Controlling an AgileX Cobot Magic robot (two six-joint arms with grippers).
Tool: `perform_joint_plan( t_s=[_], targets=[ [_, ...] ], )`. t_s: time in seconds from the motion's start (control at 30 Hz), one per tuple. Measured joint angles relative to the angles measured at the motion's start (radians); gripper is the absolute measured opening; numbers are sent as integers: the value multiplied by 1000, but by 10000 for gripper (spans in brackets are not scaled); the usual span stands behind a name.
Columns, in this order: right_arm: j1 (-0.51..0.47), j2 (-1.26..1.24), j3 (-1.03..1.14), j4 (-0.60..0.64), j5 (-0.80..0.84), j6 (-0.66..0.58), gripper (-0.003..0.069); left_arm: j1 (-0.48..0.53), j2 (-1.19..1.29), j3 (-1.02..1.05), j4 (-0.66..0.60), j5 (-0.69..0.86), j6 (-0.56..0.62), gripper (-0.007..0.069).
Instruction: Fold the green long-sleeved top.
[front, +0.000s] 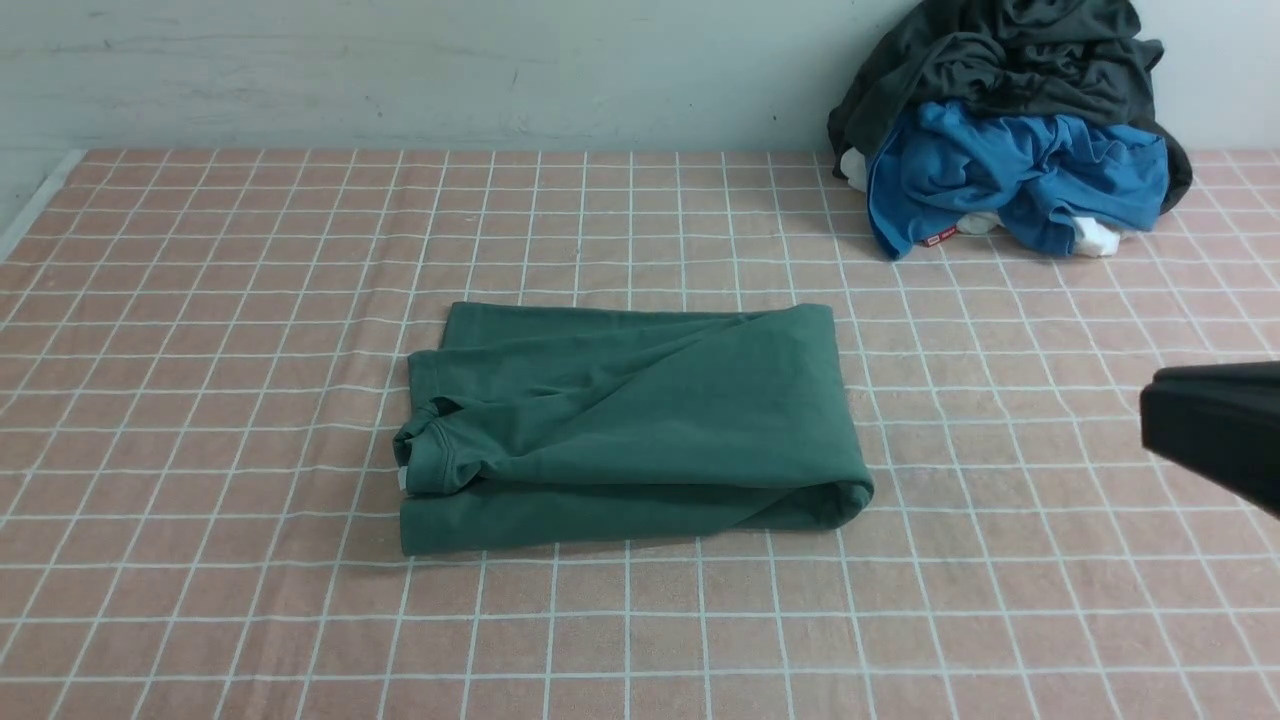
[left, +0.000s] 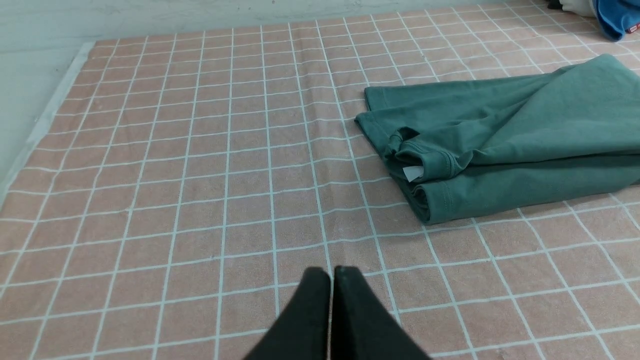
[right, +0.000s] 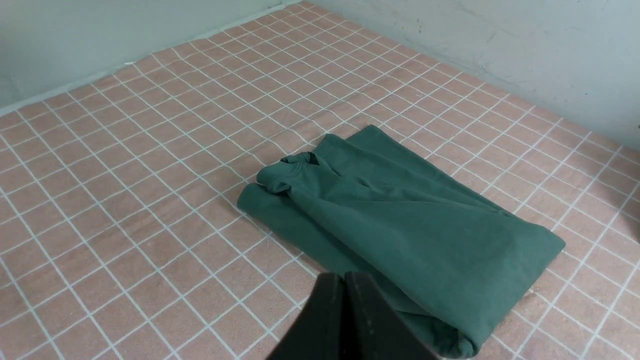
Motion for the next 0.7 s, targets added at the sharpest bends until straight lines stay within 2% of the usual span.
perform_joint_plan(
  t_s=[0.2, 0.27, 0.4, 0.53, 0.7],
  targets=[
    [0, 0, 4, -11, -45, 0, -14, 0, 0, 0, 0, -1, 0, -3],
    [0, -4, 21, -32, -101, 1, -14, 0, 0, 0, 0, -1, 0, -3],
    [-30, -53, 152, -109, -315, 36, -14, 0, 0, 0, 0, -1, 0, -3],
    [-184, -172, 367, -85, -480, 77, -14, 0, 0, 0, 0, -1, 0, -3],
    [-476, -360, 621, -47, -562, 89, -14, 0, 0, 0, 0, -1, 0, -3]
  ],
)
